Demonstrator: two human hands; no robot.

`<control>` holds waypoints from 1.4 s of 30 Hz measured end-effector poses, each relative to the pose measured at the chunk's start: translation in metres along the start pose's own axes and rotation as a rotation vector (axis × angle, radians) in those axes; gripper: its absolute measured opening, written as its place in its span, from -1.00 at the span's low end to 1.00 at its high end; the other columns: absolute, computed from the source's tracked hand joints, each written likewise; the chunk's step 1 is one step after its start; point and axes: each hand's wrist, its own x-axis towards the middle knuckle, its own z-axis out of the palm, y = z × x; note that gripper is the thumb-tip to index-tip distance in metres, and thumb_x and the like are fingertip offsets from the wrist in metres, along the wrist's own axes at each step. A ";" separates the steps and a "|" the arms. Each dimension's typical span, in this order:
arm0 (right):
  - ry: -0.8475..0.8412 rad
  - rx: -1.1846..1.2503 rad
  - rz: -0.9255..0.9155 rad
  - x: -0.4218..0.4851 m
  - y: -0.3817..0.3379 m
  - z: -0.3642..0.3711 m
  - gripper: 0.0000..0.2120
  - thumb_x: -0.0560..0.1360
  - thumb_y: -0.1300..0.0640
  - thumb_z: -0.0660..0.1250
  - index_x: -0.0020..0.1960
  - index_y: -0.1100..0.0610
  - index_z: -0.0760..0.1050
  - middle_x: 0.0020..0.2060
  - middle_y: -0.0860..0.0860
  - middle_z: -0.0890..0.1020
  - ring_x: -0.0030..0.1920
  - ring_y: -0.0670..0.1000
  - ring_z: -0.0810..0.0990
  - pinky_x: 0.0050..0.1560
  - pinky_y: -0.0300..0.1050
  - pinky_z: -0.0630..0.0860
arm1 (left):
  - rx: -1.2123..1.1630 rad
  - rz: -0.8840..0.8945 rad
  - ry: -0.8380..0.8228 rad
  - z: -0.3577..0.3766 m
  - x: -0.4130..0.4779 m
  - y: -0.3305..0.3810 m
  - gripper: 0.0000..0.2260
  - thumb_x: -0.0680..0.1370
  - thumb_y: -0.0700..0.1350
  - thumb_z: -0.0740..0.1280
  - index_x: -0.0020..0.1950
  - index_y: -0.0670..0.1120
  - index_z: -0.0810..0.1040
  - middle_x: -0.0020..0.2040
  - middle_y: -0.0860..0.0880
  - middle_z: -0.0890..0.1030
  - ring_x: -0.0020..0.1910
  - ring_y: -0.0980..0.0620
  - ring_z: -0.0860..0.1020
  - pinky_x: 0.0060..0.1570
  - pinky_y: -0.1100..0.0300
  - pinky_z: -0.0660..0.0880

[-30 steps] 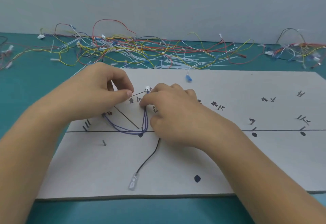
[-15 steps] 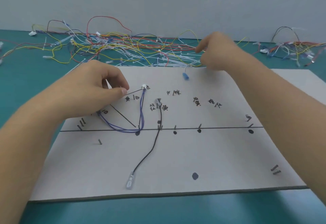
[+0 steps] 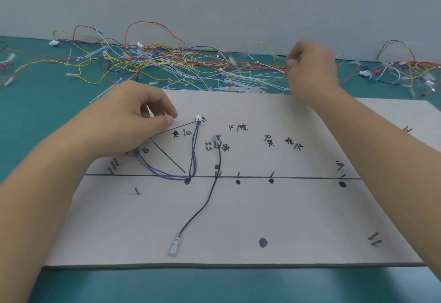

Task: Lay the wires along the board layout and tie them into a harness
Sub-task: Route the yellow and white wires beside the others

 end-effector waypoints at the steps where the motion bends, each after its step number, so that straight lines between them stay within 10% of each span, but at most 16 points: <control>1: 0.048 0.054 0.006 -0.001 -0.002 -0.004 -0.85 0.54 0.22 0.23 -0.02 0.07 0.57 -0.08 0.07 0.67 -0.04 0.15 0.62 -0.04 -0.03 0.55 | -0.004 0.001 0.008 0.000 0.000 0.000 -0.90 0.56 -0.08 0.44 -0.10 0.12 0.68 -0.27 0.27 0.60 -0.46 0.19 0.44 -0.34 0.23 0.37; 5: 0.240 0.343 -0.029 -0.016 -0.022 -0.030 -0.86 0.53 0.19 0.22 -0.06 0.01 0.53 -0.16 -0.04 0.71 -0.09 -0.04 0.67 -0.07 -0.20 0.57 | -0.017 -0.015 0.040 0.001 0.001 -0.001 -0.89 0.56 -0.09 0.44 -0.09 0.12 0.68 -0.25 0.23 0.62 -0.45 0.19 0.45 -0.29 0.23 0.39; 12: 0.261 0.669 -0.237 -0.080 -0.062 -0.067 -0.81 0.57 0.27 0.21 -0.07 0.00 0.46 -0.13 0.04 0.68 0.01 -0.02 0.70 -0.08 0.13 0.66 | -0.118 -0.011 0.159 -0.002 0.000 -0.001 -0.89 0.57 -0.10 0.44 -0.08 0.11 0.70 -0.31 0.19 0.60 -0.43 0.18 0.45 -0.29 0.20 0.44; 22: -0.352 1.407 -0.043 -0.138 -0.088 -0.072 -0.85 0.67 0.30 0.18 -0.02 0.13 0.43 -0.05 0.19 0.68 0.07 0.18 0.69 0.01 0.09 0.64 | -0.642 0.089 -0.101 -0.010 -0.014 0.034 -0.73 0.60 0.02 0.33 0.18 -0.08 0.69 0.05 -0.12 0.74 -0.05 -0.09 0.70 -0.12 0.10 0.65; 33: -0.456 0.858 -0.414 -0.167 -0.095 -0.042 -0.86 0.57 0.35 0.22 -0.07 0.15 0.45 -0.15 0.03 0.61 0.00 0.19 0.59 -0.11 0.19 0.54 | -1.013 -0.049 -0.058 0.010 -0.019 0.055 -0.85 0.64 -0.12 0.35 -0.06 -0.10 0.68 -0.22 -0.09 0.59 -0.45 -0.03 0.52 -0.41 0.17 0.49; 42: -0.556 1.113 -0.051 -0.178 -0.100 -0.046 -0.93 0.40 0.29 0.34 -0.18 0.24 0.60 -0.24 0.17 0.70 -0.22 0.11 0.72 -0.18 0.02 0.63 | -0.998 -0.055 -0.024 0.010 -0.020 0.054 -0.88 0.52 -0.08 0.42 -0.08 -0.12 0.69 -0.26 -0.04 0.62 -0.45 0.01 0.53 -0.41 0.23 0.45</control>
